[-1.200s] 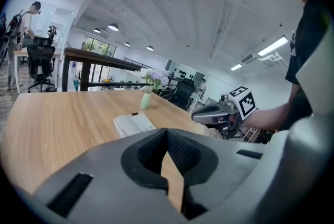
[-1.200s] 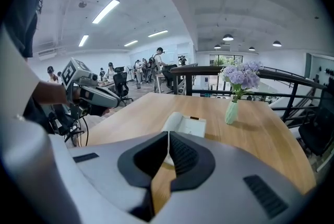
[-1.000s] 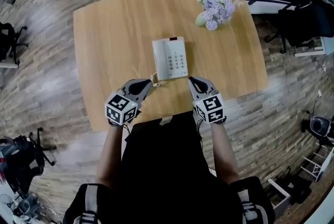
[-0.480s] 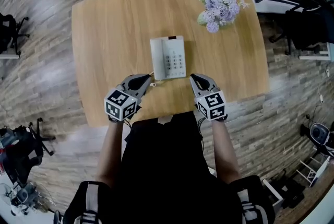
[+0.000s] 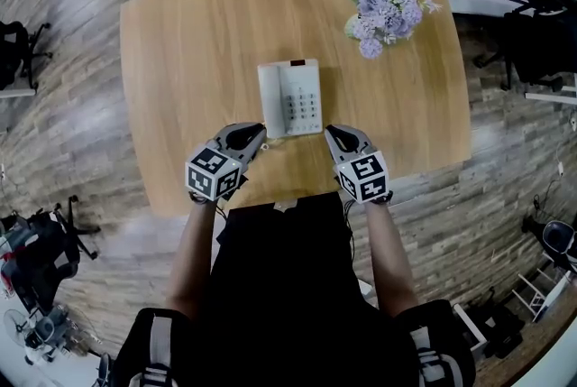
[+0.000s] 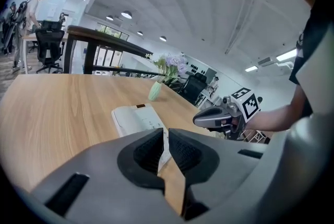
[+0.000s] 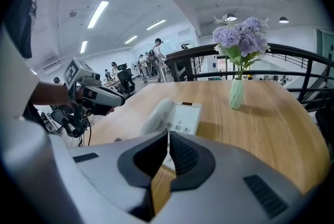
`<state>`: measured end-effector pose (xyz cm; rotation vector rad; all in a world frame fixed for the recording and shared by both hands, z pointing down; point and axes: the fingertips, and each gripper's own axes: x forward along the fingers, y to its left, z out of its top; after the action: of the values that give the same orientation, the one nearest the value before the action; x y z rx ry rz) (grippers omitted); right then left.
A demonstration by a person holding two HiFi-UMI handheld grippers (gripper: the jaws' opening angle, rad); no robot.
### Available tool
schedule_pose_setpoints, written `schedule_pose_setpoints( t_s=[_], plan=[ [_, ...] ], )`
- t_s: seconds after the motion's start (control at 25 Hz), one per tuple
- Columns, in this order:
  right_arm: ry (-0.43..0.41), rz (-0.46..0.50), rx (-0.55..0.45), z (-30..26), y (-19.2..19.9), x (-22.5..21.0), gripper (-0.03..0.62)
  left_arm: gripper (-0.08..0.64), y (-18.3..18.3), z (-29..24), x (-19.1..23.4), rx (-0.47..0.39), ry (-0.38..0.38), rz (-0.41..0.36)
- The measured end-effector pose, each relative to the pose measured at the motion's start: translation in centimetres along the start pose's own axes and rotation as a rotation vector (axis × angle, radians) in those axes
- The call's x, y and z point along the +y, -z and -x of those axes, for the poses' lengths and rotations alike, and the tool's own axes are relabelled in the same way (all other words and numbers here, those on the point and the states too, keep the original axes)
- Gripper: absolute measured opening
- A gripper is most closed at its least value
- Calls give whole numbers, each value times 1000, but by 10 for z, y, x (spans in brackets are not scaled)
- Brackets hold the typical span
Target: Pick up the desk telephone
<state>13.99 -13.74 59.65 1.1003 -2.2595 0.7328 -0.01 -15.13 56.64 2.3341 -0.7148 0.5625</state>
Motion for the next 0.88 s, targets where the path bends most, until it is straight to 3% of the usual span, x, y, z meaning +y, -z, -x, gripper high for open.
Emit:
schedule_pose_setpoints(
  t_s=[0.24, 0.88],
  plan=[
    [-29, -18, 26, -16, 8, -9, 26, 28, 5, -22, 14, 24, -16, 26],
    [-83, -21, 79, -50, 16, -26, 26, 183, 29, -52, 53, 76, -89, 117]
  ],
)
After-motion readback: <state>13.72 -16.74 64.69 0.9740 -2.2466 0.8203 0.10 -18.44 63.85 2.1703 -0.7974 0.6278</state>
